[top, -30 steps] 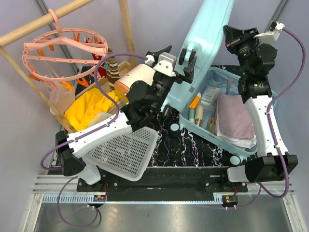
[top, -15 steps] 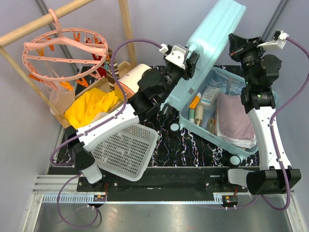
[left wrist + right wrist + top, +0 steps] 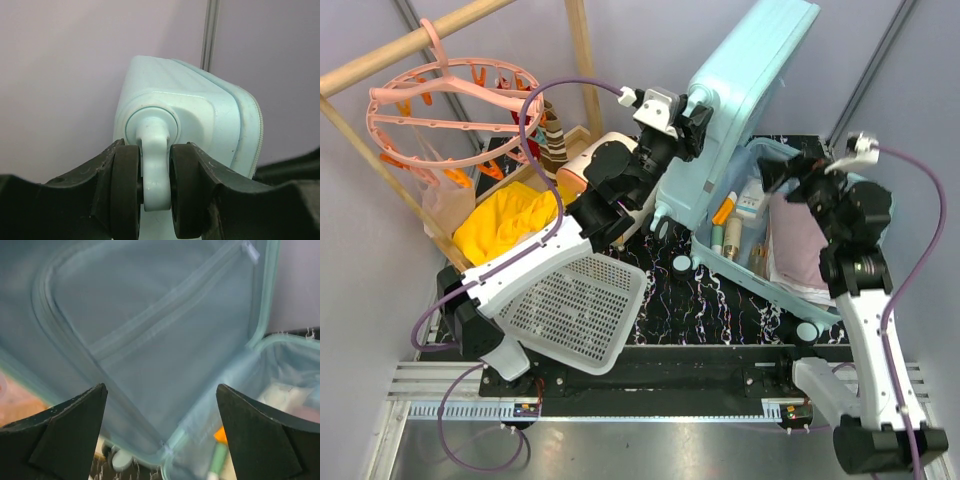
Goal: Open, take out, and arrange the luggage
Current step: Open the luggage at the center of the board.
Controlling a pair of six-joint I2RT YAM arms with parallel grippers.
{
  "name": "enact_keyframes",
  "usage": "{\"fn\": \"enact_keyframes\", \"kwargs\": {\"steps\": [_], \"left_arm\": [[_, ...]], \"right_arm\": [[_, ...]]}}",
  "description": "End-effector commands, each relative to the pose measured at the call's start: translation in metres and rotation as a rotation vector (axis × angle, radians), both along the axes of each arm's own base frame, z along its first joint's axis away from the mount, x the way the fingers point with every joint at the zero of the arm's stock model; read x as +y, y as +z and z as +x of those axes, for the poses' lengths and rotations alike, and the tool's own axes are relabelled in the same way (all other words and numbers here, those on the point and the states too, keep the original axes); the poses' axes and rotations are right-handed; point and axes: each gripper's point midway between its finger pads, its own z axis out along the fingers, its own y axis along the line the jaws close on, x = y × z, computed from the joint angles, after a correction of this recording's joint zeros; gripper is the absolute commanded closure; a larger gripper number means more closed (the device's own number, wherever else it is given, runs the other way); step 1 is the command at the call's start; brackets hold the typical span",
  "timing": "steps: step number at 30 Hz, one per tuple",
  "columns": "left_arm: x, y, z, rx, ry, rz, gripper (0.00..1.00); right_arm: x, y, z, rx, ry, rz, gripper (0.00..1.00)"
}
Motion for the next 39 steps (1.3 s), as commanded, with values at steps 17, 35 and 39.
{"fn": "enact_keyframes", "kwargs": {"steps": [17,35,39], "left_arm": [[0.015,0.009,-0.009,0.013,-0.105,-0.054,1.0],[0.002,0.007,-0.012,0.005,-0.186,-0.036,1.0],[-0.003,0.004,-0.016,0.0,-0.216,-0.03,1.0]], "right_arm": [[0.074,-0.233,-0.052,0.56,0.207,-0.433,0.08],[0.087,-0.317,-0.041,0.734,0.245,-0.611,0.39],[0.101,-0.319,-0.049,0.776,0.29,-0.519,0.64]]}}
